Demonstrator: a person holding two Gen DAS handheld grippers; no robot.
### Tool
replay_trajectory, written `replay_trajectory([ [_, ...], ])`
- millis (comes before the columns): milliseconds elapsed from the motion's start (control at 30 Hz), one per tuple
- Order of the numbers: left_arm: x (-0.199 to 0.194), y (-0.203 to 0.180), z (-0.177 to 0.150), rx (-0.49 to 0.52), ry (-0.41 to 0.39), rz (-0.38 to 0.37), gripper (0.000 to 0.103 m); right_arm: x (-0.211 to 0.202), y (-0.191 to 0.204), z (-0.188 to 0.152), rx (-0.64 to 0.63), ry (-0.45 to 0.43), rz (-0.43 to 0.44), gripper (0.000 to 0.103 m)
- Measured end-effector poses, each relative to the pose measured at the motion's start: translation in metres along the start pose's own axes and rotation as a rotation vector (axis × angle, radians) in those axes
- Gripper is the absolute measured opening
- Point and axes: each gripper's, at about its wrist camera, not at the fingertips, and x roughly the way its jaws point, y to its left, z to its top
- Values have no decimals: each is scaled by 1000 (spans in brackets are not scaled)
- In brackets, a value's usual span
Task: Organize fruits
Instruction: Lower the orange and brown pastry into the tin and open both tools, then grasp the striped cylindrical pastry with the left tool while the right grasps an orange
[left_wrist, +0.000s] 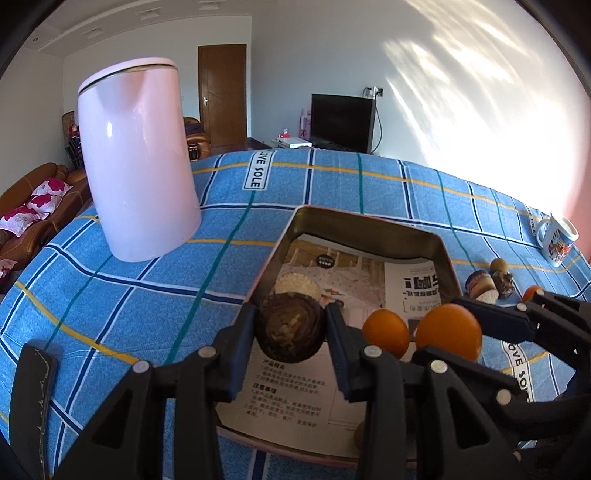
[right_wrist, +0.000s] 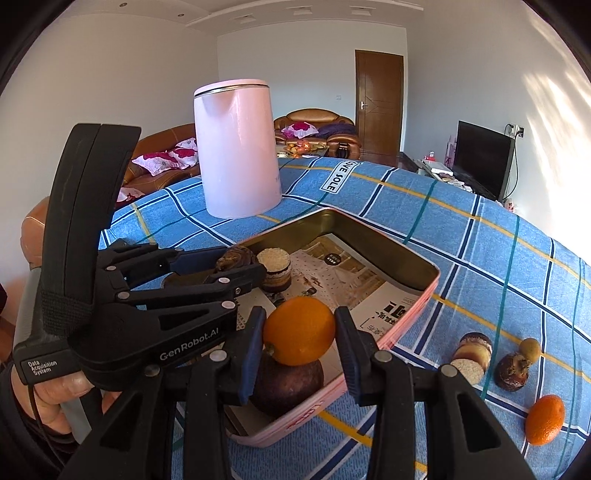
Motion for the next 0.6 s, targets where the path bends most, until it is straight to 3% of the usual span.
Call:
replay_trajectory([
  [167,-4,7,1,-22,2,-28,41,-1,2,1,-17,2,16,41],
  [300,-12,10,2,-44,-13,-35,41,-7,2,1,-22,-19,19,53],
  [400,-19,8,4,-43,-36,-6,56,-12,-2,1,-10,-36,23,60],
  [467,-24,8,6,-46,-58,10,78,-18,-6,1,2,-49,21,62],
  [600,-32,-5,10,-28,-82,0,82,-40,-26,-5,29,-76,0,70],
])
